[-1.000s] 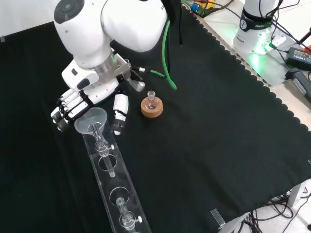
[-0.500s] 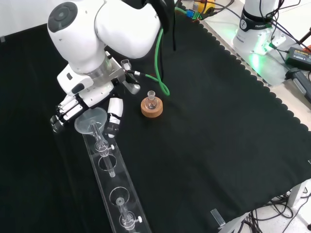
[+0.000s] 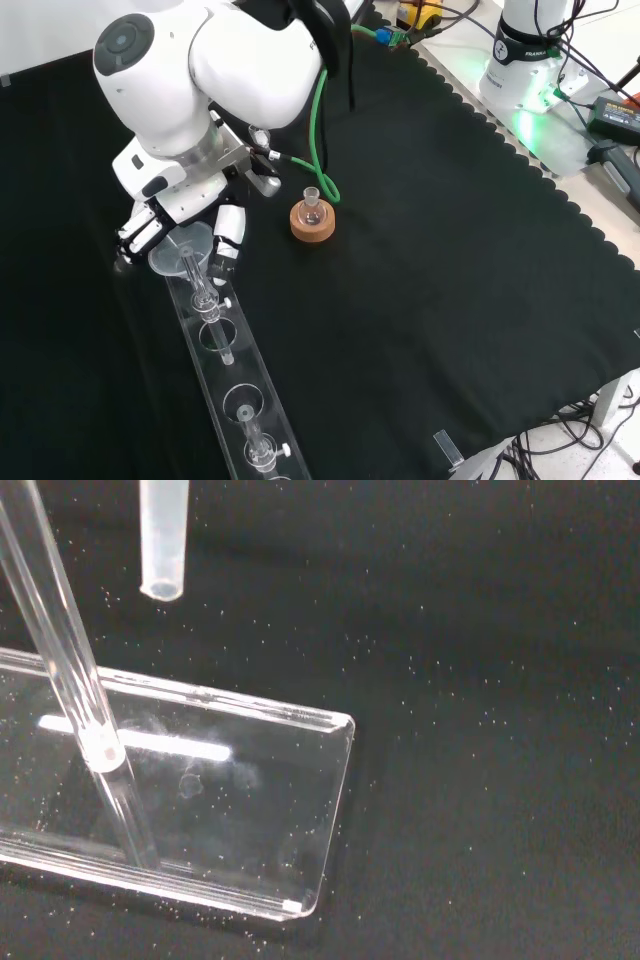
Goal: Pick up the funnel from the transparent funnel stand.
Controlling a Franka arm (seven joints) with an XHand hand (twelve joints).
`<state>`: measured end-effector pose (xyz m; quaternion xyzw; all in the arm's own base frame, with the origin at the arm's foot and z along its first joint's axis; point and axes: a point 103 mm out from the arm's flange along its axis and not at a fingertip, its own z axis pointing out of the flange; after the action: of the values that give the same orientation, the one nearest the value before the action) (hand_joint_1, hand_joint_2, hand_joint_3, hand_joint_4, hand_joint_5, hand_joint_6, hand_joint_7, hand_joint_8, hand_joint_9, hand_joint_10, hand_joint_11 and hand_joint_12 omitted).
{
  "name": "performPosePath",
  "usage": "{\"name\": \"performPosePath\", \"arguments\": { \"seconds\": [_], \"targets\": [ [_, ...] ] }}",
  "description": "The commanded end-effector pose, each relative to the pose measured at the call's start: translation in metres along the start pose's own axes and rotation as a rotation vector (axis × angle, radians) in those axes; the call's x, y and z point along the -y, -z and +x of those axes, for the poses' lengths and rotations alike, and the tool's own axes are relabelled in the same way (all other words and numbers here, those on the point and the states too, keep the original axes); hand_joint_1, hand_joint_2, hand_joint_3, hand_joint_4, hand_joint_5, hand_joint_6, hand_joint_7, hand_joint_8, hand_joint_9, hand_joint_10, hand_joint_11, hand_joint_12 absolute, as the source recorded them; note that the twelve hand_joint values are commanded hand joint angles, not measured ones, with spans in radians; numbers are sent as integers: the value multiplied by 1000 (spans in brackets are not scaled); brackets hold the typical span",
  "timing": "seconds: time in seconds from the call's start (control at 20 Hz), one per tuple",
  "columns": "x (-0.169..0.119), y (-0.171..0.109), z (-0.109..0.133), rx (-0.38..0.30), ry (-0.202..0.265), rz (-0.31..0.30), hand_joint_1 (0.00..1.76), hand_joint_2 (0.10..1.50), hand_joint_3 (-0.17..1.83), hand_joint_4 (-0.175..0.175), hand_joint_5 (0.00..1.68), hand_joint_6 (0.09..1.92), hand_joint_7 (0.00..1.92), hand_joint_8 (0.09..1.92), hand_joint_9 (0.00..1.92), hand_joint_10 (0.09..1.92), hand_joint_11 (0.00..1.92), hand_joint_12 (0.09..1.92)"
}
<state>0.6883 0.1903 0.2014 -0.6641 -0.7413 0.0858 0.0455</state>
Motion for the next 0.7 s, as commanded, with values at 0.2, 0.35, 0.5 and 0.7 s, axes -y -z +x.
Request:
{"name": "performPosePath", "arguments": {
  "seconds": [0.2,0.35,0.5,0.7],
  "targets": [
    [-2,4,-1,-11,29,-41,53,834,26,-174,421,122,361,1394,795,1246,1086,1181],
    [-2,4,-2,-30,45,-73,77,849,50,-175,362,387,469,1461,905,1293,1233,1111],
    [-2,3,-2,-43,50,-117,138,910,100,-175,260,883,577,1561,1038,1320,1394,1061],
    [-1,4,1,-12,57,-186,356,997,158,-175,200,1284,702,1657,1202,1334,1576,1037]
  ]
}}
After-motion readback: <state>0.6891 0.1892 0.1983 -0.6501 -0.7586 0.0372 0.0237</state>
